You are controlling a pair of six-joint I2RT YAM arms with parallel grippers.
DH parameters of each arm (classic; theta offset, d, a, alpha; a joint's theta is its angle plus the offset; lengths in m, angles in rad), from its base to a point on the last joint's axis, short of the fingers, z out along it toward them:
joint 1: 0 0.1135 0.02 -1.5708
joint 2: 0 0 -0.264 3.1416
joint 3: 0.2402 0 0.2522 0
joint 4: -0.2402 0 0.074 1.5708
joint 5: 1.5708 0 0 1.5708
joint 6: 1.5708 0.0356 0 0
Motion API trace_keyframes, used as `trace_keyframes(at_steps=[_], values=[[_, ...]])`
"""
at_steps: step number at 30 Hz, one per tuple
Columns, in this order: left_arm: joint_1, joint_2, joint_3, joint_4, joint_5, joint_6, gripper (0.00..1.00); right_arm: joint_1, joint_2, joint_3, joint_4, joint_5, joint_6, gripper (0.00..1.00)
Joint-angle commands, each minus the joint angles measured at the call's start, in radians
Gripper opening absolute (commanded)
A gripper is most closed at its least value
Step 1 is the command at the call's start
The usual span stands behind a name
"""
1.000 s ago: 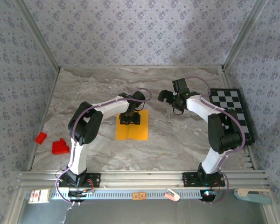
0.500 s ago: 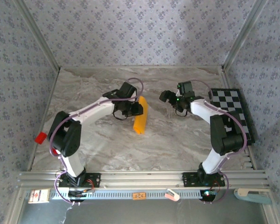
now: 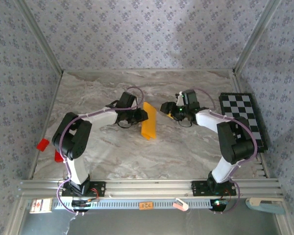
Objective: Fold a paper plane with a square sheet of paper (pick it up from the middle)
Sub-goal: First fold the square sheet of paper in half at the center of the table.
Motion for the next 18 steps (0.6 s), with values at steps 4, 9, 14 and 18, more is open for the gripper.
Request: trace_keyframes(at_steps=[4,9,14,18], values=[[0.011,0.022,-0.05,0.04,-0.078,-0.034,0.25,0.08,0.086,0.055,-0.092,0.024,-0.012,0.38],[0.011,0.029,-0.061,0.018,-0.101,-0.035,0.25,0.153,0.145,0.127,-0.212,0.162,-0.036,0.23],[0.012,0.041,-0.049,-0.027,-0.126,-0.029,0.25,0.183,0.204,0.184,-0.241,0.152,-0.037,0.17],[0.012,0.054,-0.041,-0.045,-0.123,-0.029,0.25,0.197,0.256,0.237,-0.304,0.149,-0.048,0.14]])
